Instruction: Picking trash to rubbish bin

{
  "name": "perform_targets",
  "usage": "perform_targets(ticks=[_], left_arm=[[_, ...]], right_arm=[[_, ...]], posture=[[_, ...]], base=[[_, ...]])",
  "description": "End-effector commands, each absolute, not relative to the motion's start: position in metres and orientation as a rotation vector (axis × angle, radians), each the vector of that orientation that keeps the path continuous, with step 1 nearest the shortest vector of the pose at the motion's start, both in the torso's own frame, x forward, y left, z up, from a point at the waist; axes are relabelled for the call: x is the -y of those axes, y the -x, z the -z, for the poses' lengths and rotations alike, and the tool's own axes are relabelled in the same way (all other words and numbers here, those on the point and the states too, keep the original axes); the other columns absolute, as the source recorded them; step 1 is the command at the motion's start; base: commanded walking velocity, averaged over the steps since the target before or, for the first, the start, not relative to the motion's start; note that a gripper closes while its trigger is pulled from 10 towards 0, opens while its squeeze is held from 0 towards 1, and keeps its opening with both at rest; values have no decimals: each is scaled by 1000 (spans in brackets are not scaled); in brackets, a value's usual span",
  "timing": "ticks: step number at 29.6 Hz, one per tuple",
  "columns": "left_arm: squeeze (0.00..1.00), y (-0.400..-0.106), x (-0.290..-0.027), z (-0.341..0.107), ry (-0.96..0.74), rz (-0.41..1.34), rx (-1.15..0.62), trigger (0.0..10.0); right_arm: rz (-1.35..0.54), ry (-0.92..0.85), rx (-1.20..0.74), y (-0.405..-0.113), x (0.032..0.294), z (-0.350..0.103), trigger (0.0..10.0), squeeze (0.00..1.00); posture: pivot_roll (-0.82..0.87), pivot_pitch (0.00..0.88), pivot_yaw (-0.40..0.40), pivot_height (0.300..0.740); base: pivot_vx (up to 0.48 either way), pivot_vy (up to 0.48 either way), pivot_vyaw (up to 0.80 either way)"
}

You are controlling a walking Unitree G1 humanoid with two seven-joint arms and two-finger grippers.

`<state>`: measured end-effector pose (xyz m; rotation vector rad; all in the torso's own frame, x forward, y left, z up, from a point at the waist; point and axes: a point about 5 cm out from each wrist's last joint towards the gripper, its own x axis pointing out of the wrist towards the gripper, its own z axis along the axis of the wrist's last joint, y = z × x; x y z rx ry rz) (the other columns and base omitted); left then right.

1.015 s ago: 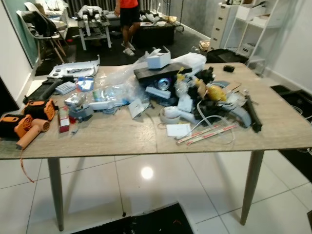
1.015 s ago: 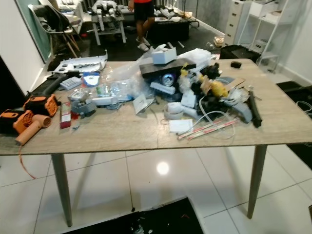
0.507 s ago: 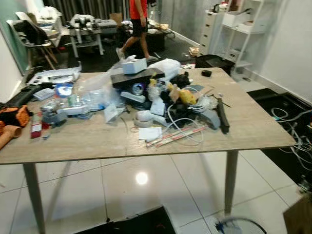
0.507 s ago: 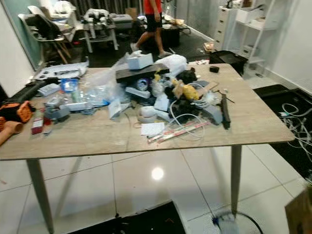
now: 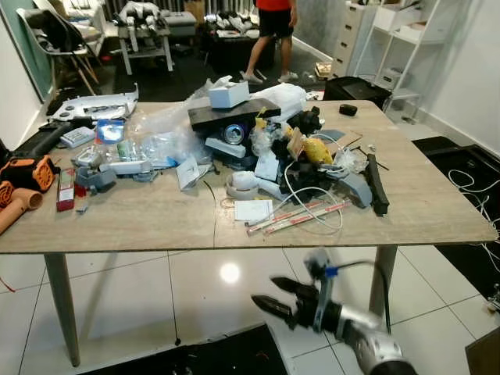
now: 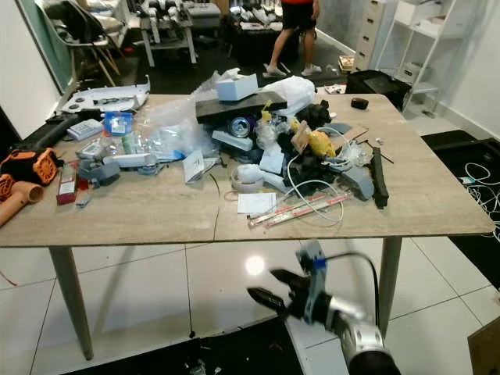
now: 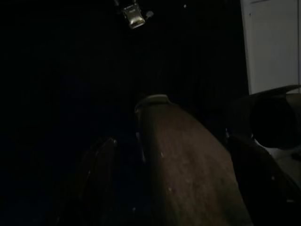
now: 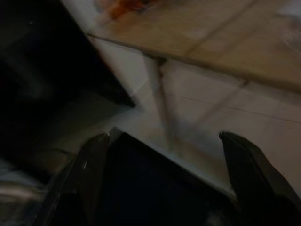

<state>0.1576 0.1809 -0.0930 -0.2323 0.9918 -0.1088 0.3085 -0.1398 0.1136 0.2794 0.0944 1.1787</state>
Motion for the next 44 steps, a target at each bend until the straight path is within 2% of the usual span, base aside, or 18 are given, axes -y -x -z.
perform_targets(ticks=[1, 4, 5, 7, 8, 9, 10, 11, 12, 15, 18, 20, 28, 32, 36, 38, 40, 44], left_arm=[[0, -137, -178, 102, 248, 109, -1068, 10000], [0, -133, -179, 103, 247, 109, -1076, 10000], [0, -130, -179, 103, 248, 108, -1079, 10000], [0, -129, -180, 104, 248, 108, -1081, 10000], [0, -127, -181, 104, 248, 107, -1084, 10000], [0, -127, -181, 104, 248, 107, -1084, 10000], [0, -126, -182, 105, 248, 106, -1086, 10000], [0, -123, -183, 105, 248, 106, -1091, 10000], [0, -123, -183, 105, 248, 106, -1091, 10000], [0, -119, -183, 106, 250, 106, -1098, 10000], [0, -117, -183, 107, 254, 103, -1099, 10000], [0, -115, -182, 107, 260, 98, -1101, 10000], [0, -106, -180, 110, 274, 84, -1117, 10000], [0, -101, -180, 111, 277, 80, -1126, 10000], [0, -96, -181, 112, 278, 76, -1136, 10000], [0, -94, -181, 113, 276, 76, -1140, 10000], [0, -90, -183, 113, 271, 79, -1147, 10000], [0, -90, -184, 113, 269, 82, -1145, 10000]], right_arm=[[-1349, -379, 5, -299, 132, -141, 10000, 1000], [-1392, -419, 148, -301, 130, -174, 10000, 1000], [-1342, -390, 225, -308, 131, -189, 10000, 565], [-1299, -369, 271, -314, 132, -198, 10000, 565], [-1223, -300, 281, -324, 133, -206, 10000, 0], [-1223, -300, 281, -324, 133, -206, 10000, 0], [-1149, -212, 277, -332, 134, -210, 10000, 0], [-1066, -3, 201, -343, 137, -208, 10000, 0], [-1066, -3, 201, -343, 137, -208, 10000, 0], [-972, 401, 44, -354, 152, -203, 10000, 0], [-973, 478, -24, -357, 162, -203, 10000, 0], [-956, 636, -112, -364, 174, -203, 10000, 0], [-887, 816, -244, -379, 198, -211, 10000, 0], [-856, 827, -282, -383, 205, -210, 10000, 0], [-749, 899, -324, -388, 215, -207, 10000, 0], [-687, 917, -312, -391, 217, -210, 10000, 0], [-530, 924, -244, -400, 220, -219, 10000, 0], [-421, 935, -206, -405, 222, -224, 10000, 0]], posture=[[-145, 162, 39, 740], [-144, 166, 36, 740], [-143, 168, 35, 740], [-143, 168, 35, 740], [-143, 168, 35, 740], [-143, 168, 35, 740], [-146, 171, 35, 740], [-149, 172, 32, 740], [-149, 172, 32, 740], [-146, 175, 20, 740], [-142, 179, 11, 740], [-134, 186, 0, 740], [-124, 202, -22, 740], [-115, 216, -28, 740], [-113, 227, -29, 740], [-113, 233, -27, 740], [-110, 247, -24, 740], [-107, 250, -24, 740]], base=[[0, 0, 0], [0, 0, 0], [0, 0, 0], [0, 0, 0], [0, 0, 0], [0, 0, 0], [0, 0, 0], [0, 0, 0], [0, 0, 0], [0, 0, 0], [0, 0, 0], [0, 0, 0], [0, 0, 0], [0, 0, 0], [0, 0, 0], [0, 0, 0], [0, 0, 0], [0, 0, 0]])
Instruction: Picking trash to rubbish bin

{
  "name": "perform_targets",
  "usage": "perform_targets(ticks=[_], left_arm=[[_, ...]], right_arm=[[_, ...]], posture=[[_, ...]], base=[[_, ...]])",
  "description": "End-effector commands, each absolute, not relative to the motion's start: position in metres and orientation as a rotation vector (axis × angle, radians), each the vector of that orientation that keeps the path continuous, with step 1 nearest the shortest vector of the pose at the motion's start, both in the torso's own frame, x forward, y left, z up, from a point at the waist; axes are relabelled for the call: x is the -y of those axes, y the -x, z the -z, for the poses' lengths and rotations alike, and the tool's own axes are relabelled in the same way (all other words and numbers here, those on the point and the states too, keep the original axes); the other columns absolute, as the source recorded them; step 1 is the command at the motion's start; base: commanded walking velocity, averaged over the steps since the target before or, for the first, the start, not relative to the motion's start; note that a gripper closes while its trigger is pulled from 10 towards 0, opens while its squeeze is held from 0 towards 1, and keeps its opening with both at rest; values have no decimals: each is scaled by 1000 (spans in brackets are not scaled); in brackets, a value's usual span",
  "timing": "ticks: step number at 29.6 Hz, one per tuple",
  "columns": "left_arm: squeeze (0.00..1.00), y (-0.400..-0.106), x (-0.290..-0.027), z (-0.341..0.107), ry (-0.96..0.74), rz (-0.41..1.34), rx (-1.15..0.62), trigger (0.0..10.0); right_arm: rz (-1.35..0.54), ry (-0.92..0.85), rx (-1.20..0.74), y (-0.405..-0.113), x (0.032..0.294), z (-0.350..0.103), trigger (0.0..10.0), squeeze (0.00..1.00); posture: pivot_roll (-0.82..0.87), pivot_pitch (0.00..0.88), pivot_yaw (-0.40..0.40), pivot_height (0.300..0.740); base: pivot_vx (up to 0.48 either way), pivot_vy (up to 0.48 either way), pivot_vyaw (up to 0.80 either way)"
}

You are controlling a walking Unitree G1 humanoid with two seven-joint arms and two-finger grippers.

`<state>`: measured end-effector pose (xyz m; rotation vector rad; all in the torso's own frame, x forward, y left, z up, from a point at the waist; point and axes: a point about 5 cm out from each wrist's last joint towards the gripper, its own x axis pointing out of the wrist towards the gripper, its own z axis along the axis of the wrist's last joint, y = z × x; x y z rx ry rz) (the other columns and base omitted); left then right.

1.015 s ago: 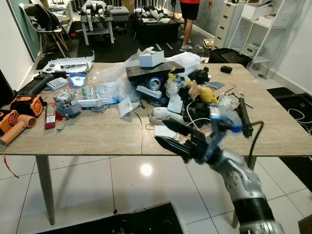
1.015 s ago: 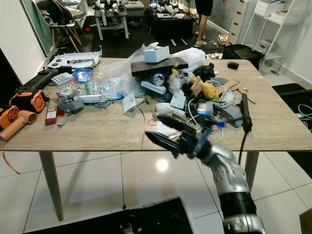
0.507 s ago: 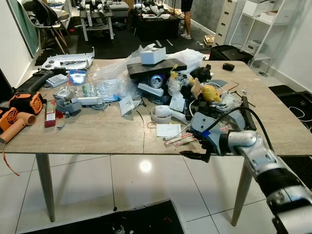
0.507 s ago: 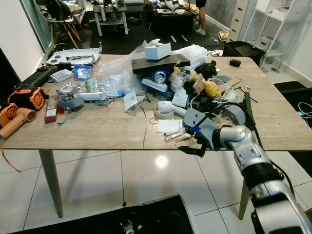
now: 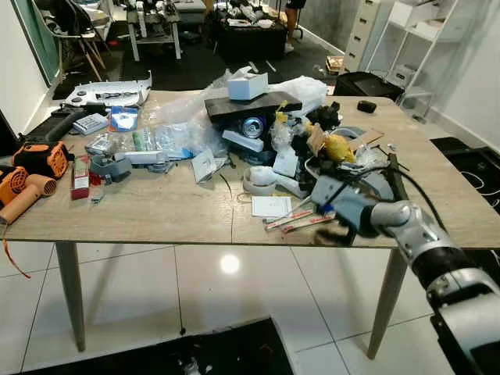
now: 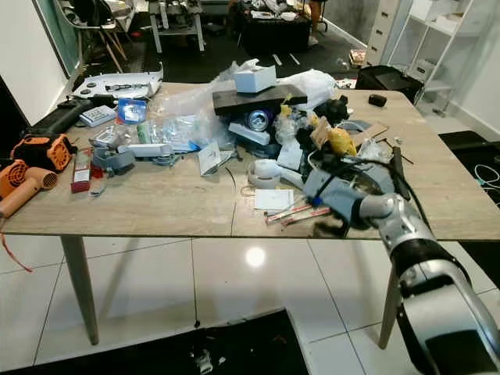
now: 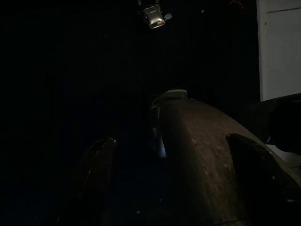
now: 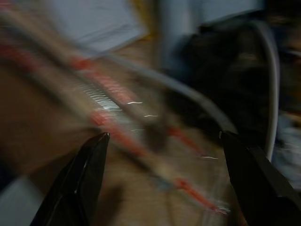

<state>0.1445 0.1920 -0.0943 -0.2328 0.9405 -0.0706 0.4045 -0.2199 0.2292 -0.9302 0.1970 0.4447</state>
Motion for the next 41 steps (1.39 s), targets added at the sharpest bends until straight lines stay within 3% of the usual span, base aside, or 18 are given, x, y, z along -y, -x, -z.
perform_targets(ticks=[1, 11, 16, 22, 26, 28, 31, 41], left_arm=[[0, -90, -184, 113, 269, 82, -1145, 10000], [0, -95, -184, 112, 266, 91, -1131, 10000], [0, -97, -183, 111, 264, 99, -1128, 10000], [0, -100, -184, 110, 258, 106, -1122, 10000], [0, -104, -185, 110, 253, 109, -1115, 10000], [0, -109, -186, 108, 249, 111, -1104, 10000], [0, -111, -186, 108, 247, 112, -1102, 10000], [0, -113, -184, 107, 248, 122, -1100, 10000]], right_arm=[[-421, 935, -206, -405, 222, -224, 10000, 0], [-417, 925, -147, -406, 216, -227, 10000, 0], [-709, 715, -43, -401, 184, -230, 10000, 0], [-856, 565, 125, -397, 157, -253, 10000, 0], [-812, 597, 195, -398, 153, -265, 10000, 0], [-639, 704, 148, -405, 167, -267, 10000, 0], [-580, 753, 122, -407, 173, -266, 10000, 0], [-375, 751, -56, -403, 204, -251, 10000, 0]], posture=[[-107, 250, -24, 740], [-101, 264, -16, 740], [-100, 252, -8, 740], [-104, 240, 5, 740], [-104, 237, 6, 740], [-107, 226, 12, 740], [-109, 223, 12, 740], [-110, 214, 18, 740]], base=[[0, 0, 0], [0, 0, 0], [0, 0, 0], [0, 0, 0], [0, 0, 0], [0, 0, 0], [0, 0, 0], [0, 0, 0]])
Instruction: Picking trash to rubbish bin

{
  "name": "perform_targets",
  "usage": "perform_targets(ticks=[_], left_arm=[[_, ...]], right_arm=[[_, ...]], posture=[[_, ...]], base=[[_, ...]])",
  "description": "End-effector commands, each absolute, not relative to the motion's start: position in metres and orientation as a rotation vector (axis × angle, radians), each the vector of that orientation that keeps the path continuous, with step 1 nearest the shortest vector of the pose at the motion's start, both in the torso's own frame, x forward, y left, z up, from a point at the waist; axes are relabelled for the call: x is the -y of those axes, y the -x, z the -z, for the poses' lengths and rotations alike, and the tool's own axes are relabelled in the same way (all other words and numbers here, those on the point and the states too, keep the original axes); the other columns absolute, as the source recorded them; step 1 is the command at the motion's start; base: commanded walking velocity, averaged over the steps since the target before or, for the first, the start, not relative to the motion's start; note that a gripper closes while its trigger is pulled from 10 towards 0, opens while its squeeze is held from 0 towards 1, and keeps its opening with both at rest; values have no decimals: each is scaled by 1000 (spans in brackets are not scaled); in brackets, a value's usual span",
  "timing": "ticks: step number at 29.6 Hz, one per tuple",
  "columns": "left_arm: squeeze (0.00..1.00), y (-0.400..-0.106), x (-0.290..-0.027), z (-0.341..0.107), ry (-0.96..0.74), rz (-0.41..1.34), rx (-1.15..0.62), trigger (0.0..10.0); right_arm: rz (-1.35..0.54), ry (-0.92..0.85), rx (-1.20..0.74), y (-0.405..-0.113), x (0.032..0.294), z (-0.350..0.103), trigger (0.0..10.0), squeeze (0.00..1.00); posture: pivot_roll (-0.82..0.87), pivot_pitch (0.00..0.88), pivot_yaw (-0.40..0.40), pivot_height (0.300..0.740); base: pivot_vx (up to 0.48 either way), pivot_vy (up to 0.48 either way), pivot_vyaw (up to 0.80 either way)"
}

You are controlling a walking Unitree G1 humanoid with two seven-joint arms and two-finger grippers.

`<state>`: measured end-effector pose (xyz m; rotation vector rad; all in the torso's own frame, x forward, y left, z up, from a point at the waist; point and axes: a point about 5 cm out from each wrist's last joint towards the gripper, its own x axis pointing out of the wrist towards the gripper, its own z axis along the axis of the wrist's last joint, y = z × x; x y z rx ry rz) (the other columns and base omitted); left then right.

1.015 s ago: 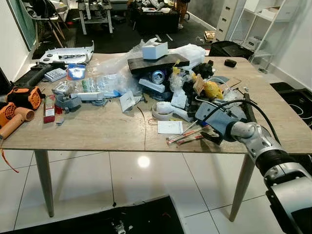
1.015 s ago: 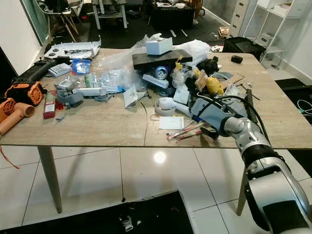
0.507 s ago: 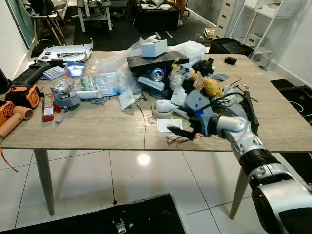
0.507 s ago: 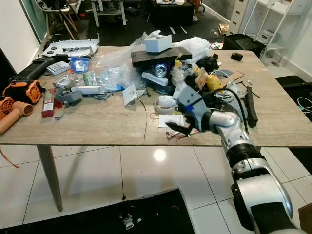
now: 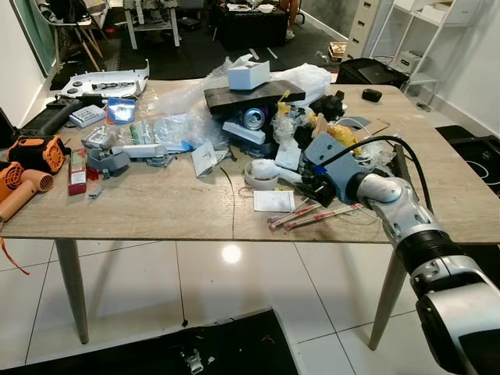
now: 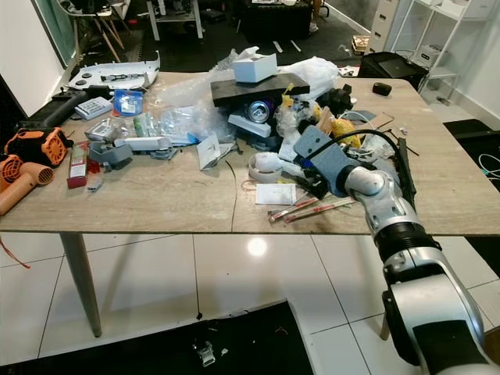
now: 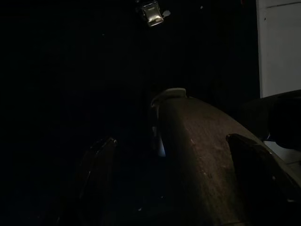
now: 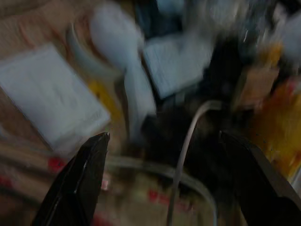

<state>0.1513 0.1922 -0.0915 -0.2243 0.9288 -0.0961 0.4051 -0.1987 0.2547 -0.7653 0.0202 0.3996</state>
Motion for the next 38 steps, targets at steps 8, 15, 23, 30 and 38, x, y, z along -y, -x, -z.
perform_targets(ticks=[8, 15, 23, 30, 38], left_arm=[[0, -115, -184, 107, 245, 126, -1098, 10000], [0, -118, -183, 106, 244, 133, -1093, 10000], [0, -122, -181, 105, 248, 138, -1085, 10000], [0, -124, -181, 105, 245, 142, -1085, 10000], [0, -126, -180, 104, 239, 152, -1084, 10000]], right_arm=[[-299, 684, -110, -395, 207, -240, 10000, 0], [-219, 659, -100, -390, 210, -238, 0, 0], [-202, 639, -95, -384, 204, -235, 0, 0], [-182, 635, -76, -383, 204, -237, 0, 0], [-408, 121, 429, -363, 165, -309, 0, 0]], posture=[[-120, 207, 23, 740], [-124, 199, 25, 740], [-127, 193, 30, 740], [-132, 184, 33, 740], [-140, 169, 38, 740]], base=[[0, 0, 0], [0, 0, 0], [0, 0, 0], [0, 0, 0], [0, 0, 0]])
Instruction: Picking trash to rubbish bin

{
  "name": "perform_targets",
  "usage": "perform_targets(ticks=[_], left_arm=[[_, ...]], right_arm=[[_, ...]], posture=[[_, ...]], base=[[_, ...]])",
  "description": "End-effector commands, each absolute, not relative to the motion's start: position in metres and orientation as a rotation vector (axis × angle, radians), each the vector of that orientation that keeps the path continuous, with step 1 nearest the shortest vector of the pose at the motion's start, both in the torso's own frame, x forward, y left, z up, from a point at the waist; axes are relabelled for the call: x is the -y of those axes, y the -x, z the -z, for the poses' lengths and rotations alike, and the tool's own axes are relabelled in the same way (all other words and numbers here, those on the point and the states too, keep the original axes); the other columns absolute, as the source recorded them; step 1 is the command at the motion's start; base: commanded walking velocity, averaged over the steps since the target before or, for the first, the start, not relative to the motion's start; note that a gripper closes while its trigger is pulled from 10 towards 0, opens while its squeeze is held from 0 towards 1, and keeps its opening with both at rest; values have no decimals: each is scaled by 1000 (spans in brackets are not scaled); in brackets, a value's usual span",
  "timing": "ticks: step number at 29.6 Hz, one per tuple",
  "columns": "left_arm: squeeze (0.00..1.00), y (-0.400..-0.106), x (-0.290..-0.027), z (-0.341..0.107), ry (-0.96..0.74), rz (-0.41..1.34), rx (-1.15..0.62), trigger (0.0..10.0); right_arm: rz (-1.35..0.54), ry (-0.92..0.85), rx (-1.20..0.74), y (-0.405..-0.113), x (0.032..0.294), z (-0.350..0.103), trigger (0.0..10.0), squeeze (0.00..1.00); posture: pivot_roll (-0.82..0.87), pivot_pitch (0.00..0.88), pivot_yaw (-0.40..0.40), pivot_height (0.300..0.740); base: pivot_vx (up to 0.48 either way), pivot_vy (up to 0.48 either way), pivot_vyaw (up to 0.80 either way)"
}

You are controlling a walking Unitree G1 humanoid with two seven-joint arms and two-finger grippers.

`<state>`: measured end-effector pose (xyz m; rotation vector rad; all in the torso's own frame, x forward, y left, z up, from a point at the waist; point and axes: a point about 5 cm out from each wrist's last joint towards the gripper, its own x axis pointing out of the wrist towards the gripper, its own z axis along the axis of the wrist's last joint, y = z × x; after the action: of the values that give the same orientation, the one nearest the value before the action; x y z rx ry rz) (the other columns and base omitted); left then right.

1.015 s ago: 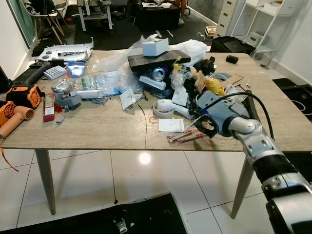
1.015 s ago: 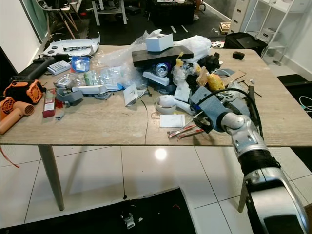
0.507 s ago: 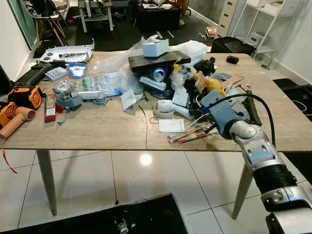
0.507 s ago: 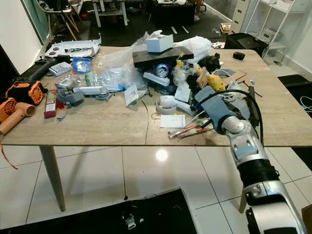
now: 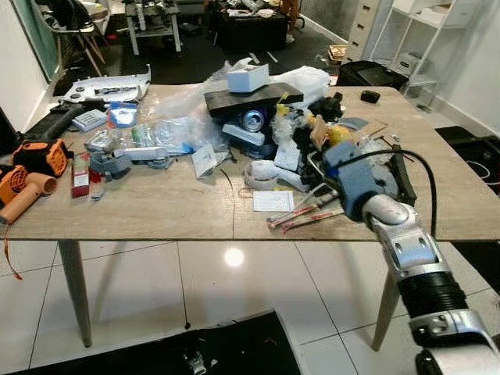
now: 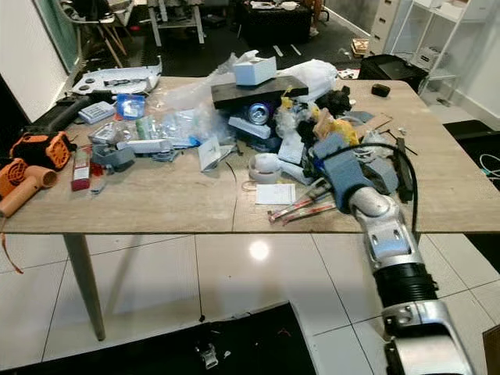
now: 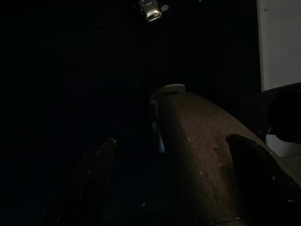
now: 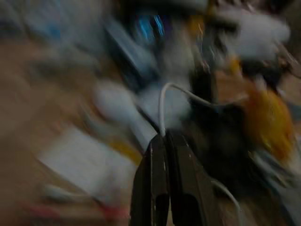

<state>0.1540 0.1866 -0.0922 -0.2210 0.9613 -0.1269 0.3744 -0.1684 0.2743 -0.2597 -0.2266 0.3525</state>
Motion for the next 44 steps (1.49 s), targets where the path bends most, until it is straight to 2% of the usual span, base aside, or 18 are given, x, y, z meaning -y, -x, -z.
perform_targets(ticks=[1, 3, 8, 20, 33, 39, 44], left_arm=[[0, -126, -180, 104, 239, 152, -1084, 10000], [0, -128, -180, 103, 237, 155, -1082, 10000], [0, -129, -178, 103, 239, 157, -1078, 10000], [0, -124, -176, 105, 245, 153, -1090, 10000], [0, -122, -177, 106, 241, 149, -1095, 10000], [0, -117, -179, 107, 239, 142, -1105, 10000], [0, -114, -182, 107, 237, 137, -1110, 10000]], right_arm=[[-408, 121, 429, -363, 165, -309, 0, 0], [-421, -36, 634, -350, 170, -343, 0, 0], [-377, 13, 685, -351, 176, -355, 0, 0], [-260, 229, 666, -360, 181, -354, 0, 0], [-212, 302, 712, -377, 195, -375, 0, 0], [-93, 359, 676, -389, 211, -384, 0, 0], [-75, 358, 671, -391, 214, -386, 0, 0]], posture=[[-140, 169, 38, 740], [-143, 163, 37, 740], [-146, 161, 34, 740], [-140, 169, 29, 740], [-128, 175, 27, 740], [-114, 188, 33, 740], [-110, 191, 36, 740]], base=[[0, 0, 0], [0, 0, 0], [0, 0, 0], [0, 0, 0], [0, 0, 0], [0, 0, 0], [0, 0, 0]])
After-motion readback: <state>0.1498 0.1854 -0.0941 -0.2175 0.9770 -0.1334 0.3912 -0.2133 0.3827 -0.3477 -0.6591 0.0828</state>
